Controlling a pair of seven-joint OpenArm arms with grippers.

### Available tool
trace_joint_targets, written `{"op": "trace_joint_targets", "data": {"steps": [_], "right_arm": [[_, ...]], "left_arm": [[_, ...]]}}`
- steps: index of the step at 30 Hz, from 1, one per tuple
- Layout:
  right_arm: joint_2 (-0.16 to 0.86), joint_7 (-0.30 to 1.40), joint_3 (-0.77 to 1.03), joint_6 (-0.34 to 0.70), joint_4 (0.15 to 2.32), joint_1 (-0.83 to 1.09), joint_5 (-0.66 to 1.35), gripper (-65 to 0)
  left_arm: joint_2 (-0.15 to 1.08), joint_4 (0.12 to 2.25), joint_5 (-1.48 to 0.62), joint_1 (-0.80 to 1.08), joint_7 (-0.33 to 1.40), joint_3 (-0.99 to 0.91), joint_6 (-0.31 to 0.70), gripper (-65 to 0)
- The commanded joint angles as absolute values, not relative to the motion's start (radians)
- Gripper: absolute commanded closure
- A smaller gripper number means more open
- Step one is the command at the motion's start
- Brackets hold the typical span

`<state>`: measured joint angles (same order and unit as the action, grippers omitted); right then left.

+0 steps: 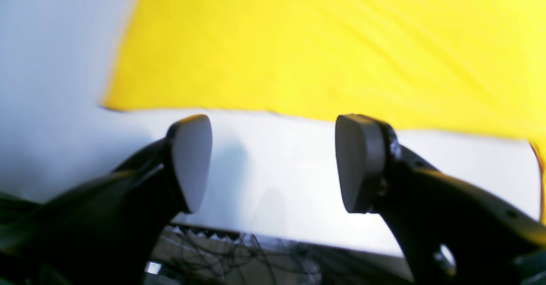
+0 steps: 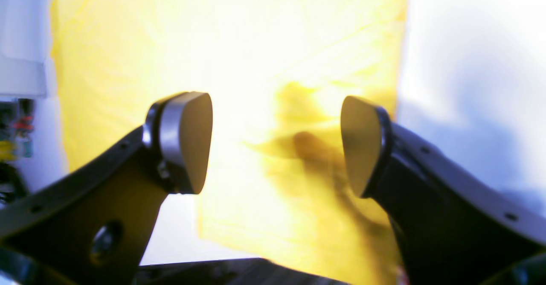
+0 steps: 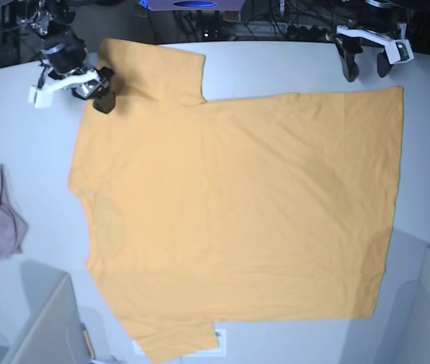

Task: Fold the T-shirt properly
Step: 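Move both grippers down to the shoulder-edge corners of the orange T-shirt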

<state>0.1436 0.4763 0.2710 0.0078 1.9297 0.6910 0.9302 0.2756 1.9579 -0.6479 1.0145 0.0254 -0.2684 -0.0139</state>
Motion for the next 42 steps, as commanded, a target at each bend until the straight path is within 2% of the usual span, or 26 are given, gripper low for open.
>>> {"op": "trace_joint_targets", "data": {"steps": [1, 6, 10, 17, 21, 23, 25, 26, 29, 32, 35, 39, 42], "right_arm": [[0.151, 0.460, 0.295, 0.010, 1.928, 0.691, 0.931, -43.2], [0.153, 0.461, 0.371, 0.013, 1.868, 0.687, 0.920, -37.2], [0.176, 0.512, 0.357, 0.015, 1.827, 0.665, 0.921, -37.1], [0.173, 0.579, 0.274, 0.016, 1.817, 0.656, 0.921, -36.9], [0.173, 0.576, 0.225, 0.016, 1.810, 0.670, 0.920, -36.6], [0.173, 0.575, 0.223, 0.016, 1.811, 0.676, 0.921, -36.3], [0.173, 0.576, 0.229, 0.016, 1.811, 0.676, 0.918, -30.5], [0.173, 0.578, 0.229, 0.016, 1.811, 0.674, 0.918, -24.5], [0.173, 0.579, 0.228, 0.016, 1.811, 0.673, 0.921, 0.0], [0.174, 0.579, 0.229, 0.016, 1.811, 0.673, 0.921, 0.0], [0.176, 0.581, 0.223, 0.016, 1.813, 0.676, 0.921, 0.0], [0.176, 0.581, 0.225, 0.016, 1.817, 0.677, 0.921, 0.0], [0.176, 0.581, 0.231, 0.016, 1.819, 0.677, 0.921, 0.0]], "left_arm": [[0.297, 1.969, -0.684, 1.030, 0.004, -0.292, -0.005, -43.9], [0.343, 1.946, -0.826, 1.032, 0.004, -0.384, 0.010, -43.9], [0.344, 1.945, -0.895, 1.030, 0.005, -0.421, 0.094, -43.9], [0.341, 1.937, -0.924, 1.030, 0.010, -0.476, 0.097, -43.9], [0.338, 1.920, -0.926, 1.003, 0.139, -0.538, 0.099, -43.9], [0.298, 1.920, -0.926, 0.964, 0.222, -0.585, 0.101, -43.9], [0.254, 1.917, -0.926, 0.924, 0.309, -0.650, 0.102, -43.9], [0.232, 1.913, -0.926, 0.898, 0.369, -0.684, 0.104, -43.9], [0.177, 1.886, -0.926, 0.820, 0.541, -0.788, 0.154, -43.9], [0.127, 1.831, -0.917, 0.728, 0.711, -0.911, 0.252, -43.9], [0.116, 1.762, -0.917, 0.644, 0.854, -1.009, 0.305, -43.8], [0.122, 1.698, -0.915, 0.582, 0.923, -1.026, 0.323, -42.6], [0.124, 1.641, -0.915, 0.552, 0.923, -1.026, 0.325, -36.2]]}}
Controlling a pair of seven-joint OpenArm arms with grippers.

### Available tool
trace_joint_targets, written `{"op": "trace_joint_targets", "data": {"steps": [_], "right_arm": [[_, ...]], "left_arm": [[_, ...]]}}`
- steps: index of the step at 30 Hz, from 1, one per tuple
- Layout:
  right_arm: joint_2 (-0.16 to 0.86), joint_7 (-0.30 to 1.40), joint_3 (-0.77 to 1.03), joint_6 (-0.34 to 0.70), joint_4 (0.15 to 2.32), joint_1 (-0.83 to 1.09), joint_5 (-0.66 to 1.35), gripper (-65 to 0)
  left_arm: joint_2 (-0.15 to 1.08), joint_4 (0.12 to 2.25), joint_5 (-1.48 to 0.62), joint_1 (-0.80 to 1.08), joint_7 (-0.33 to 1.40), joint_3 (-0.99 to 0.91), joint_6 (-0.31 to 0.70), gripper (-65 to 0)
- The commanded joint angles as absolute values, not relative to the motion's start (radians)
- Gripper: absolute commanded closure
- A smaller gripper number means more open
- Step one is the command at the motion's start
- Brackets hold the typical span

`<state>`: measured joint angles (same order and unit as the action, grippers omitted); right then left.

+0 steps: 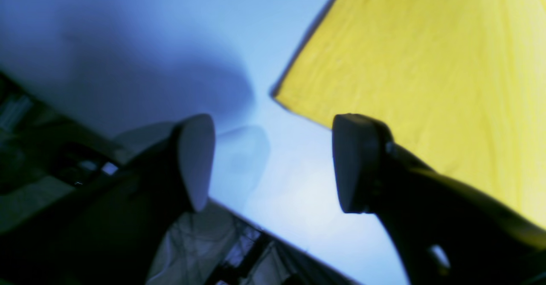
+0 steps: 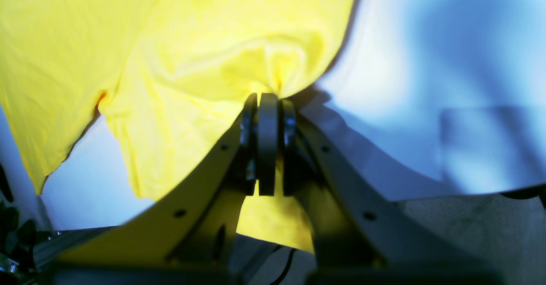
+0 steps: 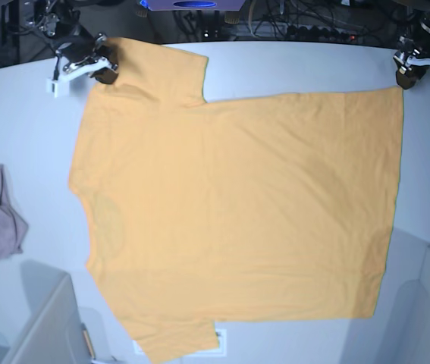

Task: Fold the T-shirt properly
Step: 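Move both grippers down to the shoulder-edge corners of the orange T-shirt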

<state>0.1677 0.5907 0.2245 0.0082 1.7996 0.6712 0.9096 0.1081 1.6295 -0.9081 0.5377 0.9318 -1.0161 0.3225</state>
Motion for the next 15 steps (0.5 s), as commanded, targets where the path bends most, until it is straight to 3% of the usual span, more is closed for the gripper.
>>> {"op": "trace_joint_targets", "data": {"steps": [1, 4, 10, 15], "right_arm": [[0.176, 0.581, 0.231, 0.016, 1.819, 0.676, 0.921, 0.0], [0.176, 0.581, 0.223, 0.016, 1.819, 0.673, 0.921, 0.0], [0.174, 0.581, 0.223, 0.016, 1.819, 0.676, 0.921, 0.0], [0.174, 0.581, 0.226, 0.016, 1.819, 0.677, 0.921, 0.0]], "left_arm": [[0.124, 1.621, -0.915, 0.542, 0.923, -1.026, 0.325, -33.9], [0.125, 1.595, -0.877, 0.506, 0.923, -1.024, 0.325, -32.4], [0.119, 1.567, -0.751, 0.432, 0.924, -1.023, 0.329, -39.7], [0.125, 1.498, -0.746, 0.414, 0.920, -0.929, 0.329, -39.7]]}}
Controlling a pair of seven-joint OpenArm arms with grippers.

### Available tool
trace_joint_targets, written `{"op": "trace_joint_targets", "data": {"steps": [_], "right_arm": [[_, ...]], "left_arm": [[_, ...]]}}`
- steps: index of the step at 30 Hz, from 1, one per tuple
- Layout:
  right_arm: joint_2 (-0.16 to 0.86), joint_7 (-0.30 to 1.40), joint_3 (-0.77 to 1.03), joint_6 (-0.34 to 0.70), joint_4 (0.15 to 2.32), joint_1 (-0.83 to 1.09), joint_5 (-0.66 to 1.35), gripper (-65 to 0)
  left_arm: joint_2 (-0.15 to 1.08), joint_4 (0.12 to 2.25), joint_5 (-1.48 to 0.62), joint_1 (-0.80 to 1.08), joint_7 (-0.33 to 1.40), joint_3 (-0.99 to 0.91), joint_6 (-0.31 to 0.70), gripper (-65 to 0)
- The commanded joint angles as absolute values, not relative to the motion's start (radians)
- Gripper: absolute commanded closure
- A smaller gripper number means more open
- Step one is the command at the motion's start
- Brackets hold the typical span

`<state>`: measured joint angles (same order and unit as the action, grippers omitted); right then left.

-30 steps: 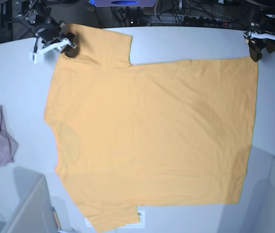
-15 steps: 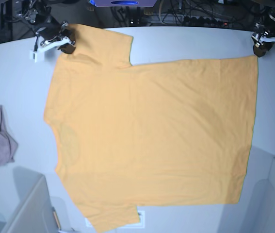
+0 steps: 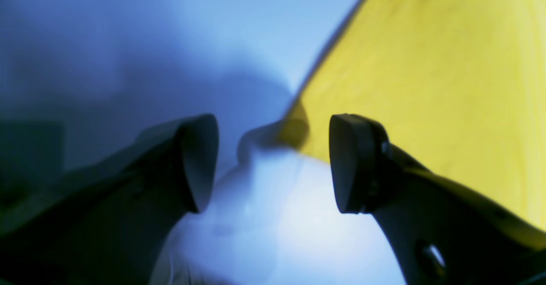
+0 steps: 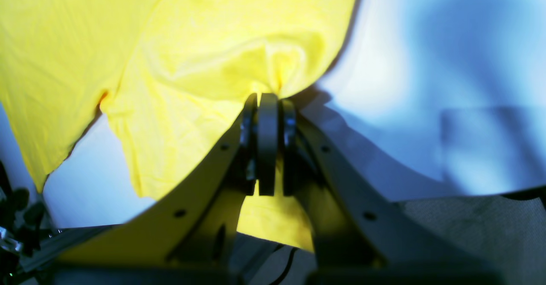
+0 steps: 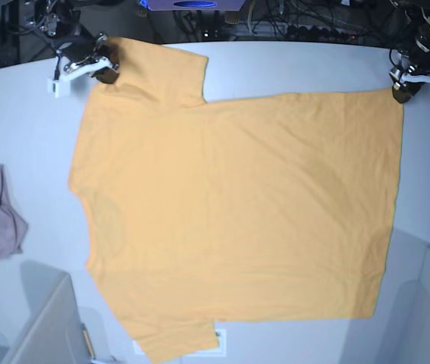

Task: Fold the T-shirt properly
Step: 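Move both grippers down to the shoulder-edge corners of the orange T-shirt, then close both grippers on the shirt's shoulder-edge corners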

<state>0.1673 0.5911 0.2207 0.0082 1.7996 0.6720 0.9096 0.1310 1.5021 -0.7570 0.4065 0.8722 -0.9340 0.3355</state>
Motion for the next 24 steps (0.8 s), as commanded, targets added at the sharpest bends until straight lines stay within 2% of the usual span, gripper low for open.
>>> {"op": "trace_joint_targets", "data": {"steps": [1, 15, 17, 21, 22, 24], "right_arm": [[0.174, 0.581, 0.225, 0.016, 1.819, 0.677, 0.921, 0.0], [0.174, 0.581, 0.225, 0.016, 1.813, 0.677, 0.921, 0.0], [0.173, 0.581, 0.225, 0.016, 1.813, 0.677, 0.921, 0.0], [0.173, 0.581, 0.225, 0.016, 1.813, 0.677, 0.921, 0.0], [0.173, 0.581, 0.225, 0.016, 1.813, 0.679, 0.921, 0.0], [0.171, 0.581, 0.223, 0.016, 1.816, 0.679, 0.921, 0.0]], "left_arm": [[0.125, 1.489, -0.746, 0.414, 0.917, -0.911, 0.329, -39.7], [0.119, 1.481, -0.746, 0.366, 0.923, -0.872, 0.325, -39.2], [0.120, 1.481, -0.746, 0.366, 0.923, -0.872, 0.325, -33.1], [0.125, 1.481, -0.745, 0.369, 0.923, -0.871, 0.325, -2.5], [0.131, 1.488, -0.745, 0.374, 0.923, -0.869, 0.325, 0.0], [0.157, 1.486, -0.745, 0.377, 0.924, -0.865, 0.325, 0.0]]}}
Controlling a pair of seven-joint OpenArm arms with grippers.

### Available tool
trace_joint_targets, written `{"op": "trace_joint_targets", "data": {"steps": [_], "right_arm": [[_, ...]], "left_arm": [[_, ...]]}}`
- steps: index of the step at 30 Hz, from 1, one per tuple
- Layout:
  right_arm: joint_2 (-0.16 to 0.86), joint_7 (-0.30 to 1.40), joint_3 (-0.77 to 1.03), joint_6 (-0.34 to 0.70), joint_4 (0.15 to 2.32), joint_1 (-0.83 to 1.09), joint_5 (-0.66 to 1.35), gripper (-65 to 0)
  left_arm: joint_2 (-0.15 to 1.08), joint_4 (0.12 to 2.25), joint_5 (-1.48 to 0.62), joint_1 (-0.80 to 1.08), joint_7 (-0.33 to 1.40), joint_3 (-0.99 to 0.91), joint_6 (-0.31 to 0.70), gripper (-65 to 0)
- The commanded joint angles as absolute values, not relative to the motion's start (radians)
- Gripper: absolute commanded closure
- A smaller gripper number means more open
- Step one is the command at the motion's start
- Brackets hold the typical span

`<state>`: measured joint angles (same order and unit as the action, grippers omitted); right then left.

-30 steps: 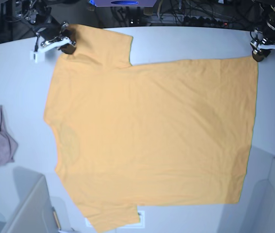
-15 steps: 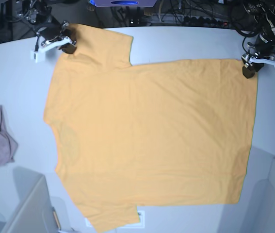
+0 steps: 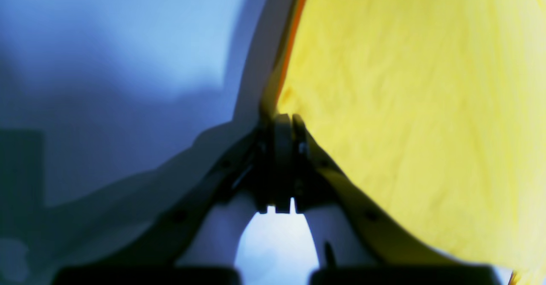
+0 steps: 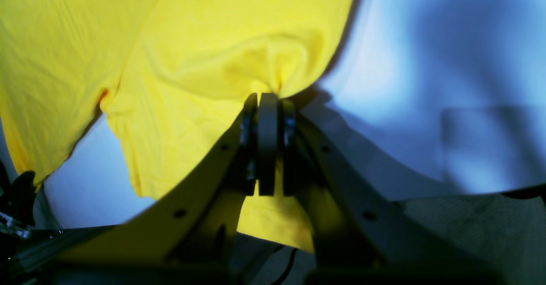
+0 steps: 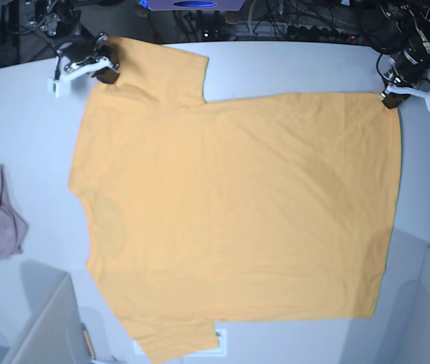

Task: Fold the T-shirt properly
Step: 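Close both grippers on the shirt's shoulder-edge corners, then lift the held corners and pull the shirt toward the arms' bases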

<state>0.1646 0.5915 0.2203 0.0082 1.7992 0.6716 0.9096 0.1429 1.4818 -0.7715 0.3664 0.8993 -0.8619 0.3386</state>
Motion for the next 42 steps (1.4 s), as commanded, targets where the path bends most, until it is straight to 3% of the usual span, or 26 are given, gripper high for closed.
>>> {"op": "trace_joint_targets", "data": {"steps": [1, 16, 19, 21, 28, 42], "right_arm": [[0.168, 0.581, 0.223, 0.016, 1.817, 0.679, 0.921, 0.0], [0.139, 0.573, 0.223, 0.018, 2.006, 0.776, 0.923, 0.0], [0.105, 0.572, 0.234, 0.104, 2.011, 0.746, 0.923, 0.0], [0.091, 0.572, 0.242, 0.156, 2.015, 0.728, 0.923, 0.0], [0.074, 0.573, 0.246, 0.196, 2.018, 0.622, 1.006, 0.0], [0.105, 0.581, 0.246, 0.143, 2.003, 0.412, 1.086, 0.0]], "left_arm": [[0.162, 1.483, -0.745, 0.377, 0.924, -0.865, 0.325, 0.0], [0.220, 1.586, -0.745, 0.529, 0.917, -0.866, 0.329, 0.0], [0.217, 1.682, -0.745, 0.541, 0.917, -0.866, 0.329, 0.0], [0.217, 1.724, -0.745, 0.533, 0.923, -0.866, 0.325, 0.0], [0.222, 1.762, -0.743, 0.467, 0.924, -0.865, 0.321, 0.0], [0.223, 1.764, -0.618, 0.302, 0.924, -0.757, 0.321, 0.0]]}}
